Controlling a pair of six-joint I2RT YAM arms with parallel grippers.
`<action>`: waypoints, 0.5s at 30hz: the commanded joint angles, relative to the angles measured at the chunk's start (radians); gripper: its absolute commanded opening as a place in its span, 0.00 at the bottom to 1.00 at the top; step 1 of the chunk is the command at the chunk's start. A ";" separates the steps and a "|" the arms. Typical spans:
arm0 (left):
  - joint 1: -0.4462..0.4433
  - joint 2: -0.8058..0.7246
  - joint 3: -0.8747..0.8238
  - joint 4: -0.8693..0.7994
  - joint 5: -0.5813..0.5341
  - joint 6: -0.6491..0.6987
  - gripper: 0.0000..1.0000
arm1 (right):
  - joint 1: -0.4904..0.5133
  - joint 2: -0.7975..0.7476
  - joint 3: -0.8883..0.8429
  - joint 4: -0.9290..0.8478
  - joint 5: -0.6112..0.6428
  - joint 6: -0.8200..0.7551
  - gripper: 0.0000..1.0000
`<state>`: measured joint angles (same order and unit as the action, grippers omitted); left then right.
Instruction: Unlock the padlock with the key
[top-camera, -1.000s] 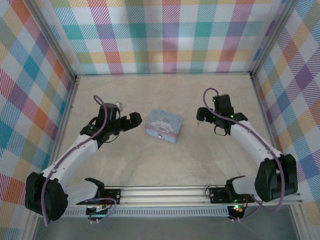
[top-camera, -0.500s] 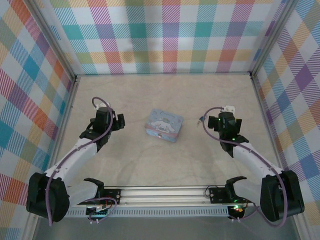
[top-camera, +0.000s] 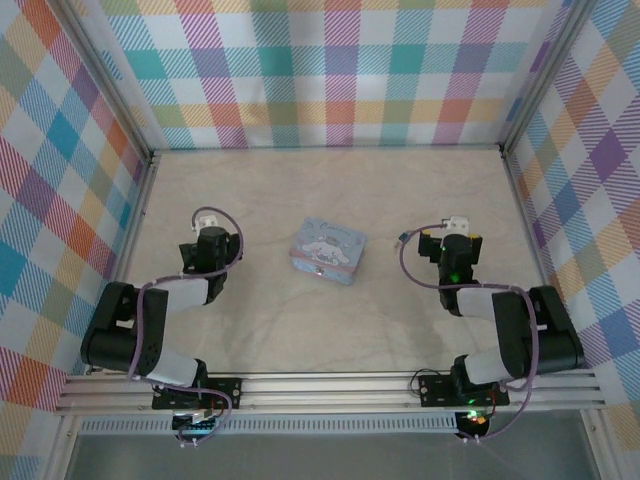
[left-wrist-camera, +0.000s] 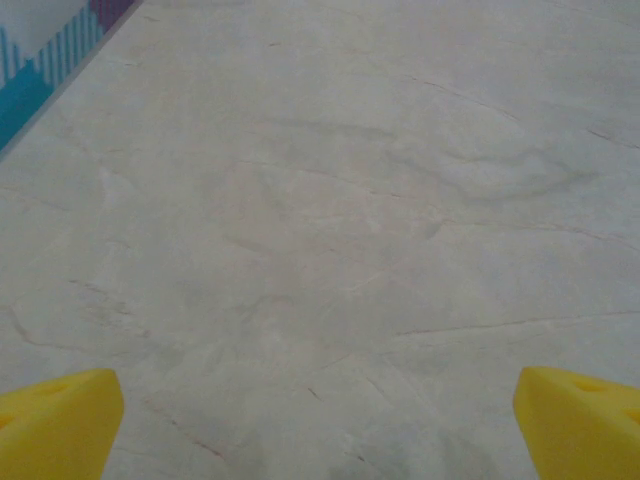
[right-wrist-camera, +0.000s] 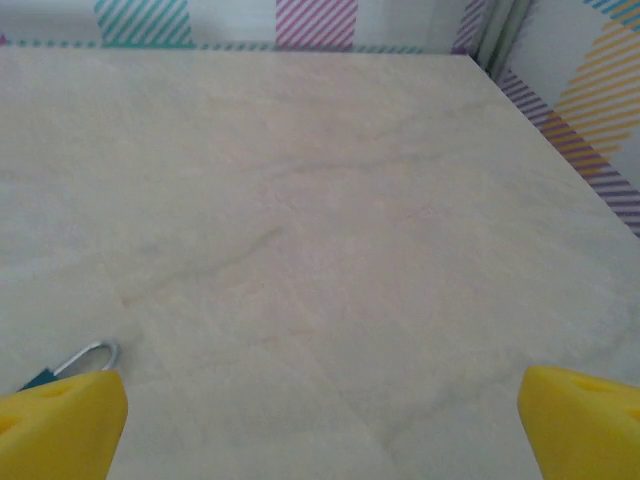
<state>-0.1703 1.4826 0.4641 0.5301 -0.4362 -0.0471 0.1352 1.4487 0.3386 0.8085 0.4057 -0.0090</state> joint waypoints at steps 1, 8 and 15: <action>0.035 0.102 -0.098 0.422 0.109 0.073 1.00 | -0.049 0.031 -0.029 0.163 -0.211 0.007 1.00; 0.061 0.083 -0.065 0.322 0.138 0.045 1.00 | -0.079 0.090 0.038 0.098 -0.239 0.026 1.00; 0.060 0.082 -0.064 0.317 0.137 0.044 1.00 | -0.102 0.087 0.066 0.036 -0.293 0.039 1.00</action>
<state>-0.1188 1.5753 0.3931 0.8070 -0.3122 -0.0097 0.0502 1.5421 0.3717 0.8673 0.1692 0.0128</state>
